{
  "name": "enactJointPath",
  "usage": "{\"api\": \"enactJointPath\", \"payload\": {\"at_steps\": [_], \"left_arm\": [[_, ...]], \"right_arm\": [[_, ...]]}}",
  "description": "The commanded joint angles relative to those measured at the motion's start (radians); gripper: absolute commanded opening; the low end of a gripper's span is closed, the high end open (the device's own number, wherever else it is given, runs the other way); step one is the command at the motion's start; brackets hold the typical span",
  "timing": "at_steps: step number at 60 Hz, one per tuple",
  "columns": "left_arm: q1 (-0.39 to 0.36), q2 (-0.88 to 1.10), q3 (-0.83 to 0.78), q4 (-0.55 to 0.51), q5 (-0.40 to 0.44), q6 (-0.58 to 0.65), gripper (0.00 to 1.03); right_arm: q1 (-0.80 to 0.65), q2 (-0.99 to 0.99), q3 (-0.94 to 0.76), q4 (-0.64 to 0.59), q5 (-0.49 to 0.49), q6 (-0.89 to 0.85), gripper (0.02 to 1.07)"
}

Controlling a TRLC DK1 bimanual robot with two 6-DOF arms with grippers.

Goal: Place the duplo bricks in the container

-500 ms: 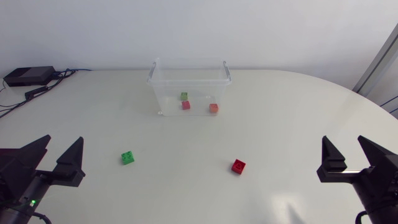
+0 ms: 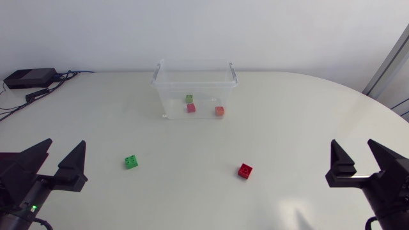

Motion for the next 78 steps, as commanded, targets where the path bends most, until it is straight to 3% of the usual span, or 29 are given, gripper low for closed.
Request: {"api": "enactJointPath", "payload": {"at_steps": [1, 18, 27, 30, 39, 44, 58, 64, 71, 76, 78], "left_arm": [[-0.001, -0.01, -0.018, 0.011, 0.01, -0.012, 0.99], [-0.001, -0.012, 0.022, -0.015, 0.008, -0.013, 0.99], [-0.002, 0.037, 0.11, -0.027, 0.007, -0.021, 0.99], [-0.005, 0.142, 0.172, -0.033, 0.008, -0.03, 0.99], [-0.005, 0.337, 0.292, -0.064, 0.008, -0.045, 0.99], [-0.008, 0.459, 0.383, -0.108, 0.01, -0.047, 0.94], [-0.011, 0.864, 0.642, -0.291, 0.064, -0.073, 0.94], [-0.028, 0.992, 0.711, -0.346, 0.08, -0.059, 0.94], [-0.048, 1.165, 0.788, -0.386, 0.116, 0.038, 0.94], [-0.086, 1.294, 0.849, -0.443, 0.116, 0.235, 0.95], [-0.09, 1.326, 0.861, -0.444, 0.116, 0.254, 0.95]], "right_arm": [[0.006, -0.005, -0.017, -0.008, -0.003, -0.001, 1.03], [0.021, 0.009, 0.033, -0.03, -0.001, -0.009, 1.03], [0.024, 0.207, 0.165, -0.03, -0.003, -0.009, 1.03], [0.029, 0.343, 0.25, -0.033, -0.003, -0.004, 1.03], [0.035, 0.51, 0.369, -0.059, -0.02, -0.009, 1.03], [0.055, 0.593, 0.427, -0.085, -0.052, -0.007, 1.03], [0.113, 0.857, 0.559, -0.171, -0.061, 0.019, 1.03], [0.112, 0.932, 0.592, -0.22, -0.123, 0.037, 1.03], [0.093, 1.027, 0.63, -0.263, -0.185, 0.037, 1.03], [0.084, 1.081, 0.655, -0.3, -0.216, 0.037, 1.03], [0.086, 1.102, 0.667, -0.315, -0.218, 0.036, 1.03]]}}
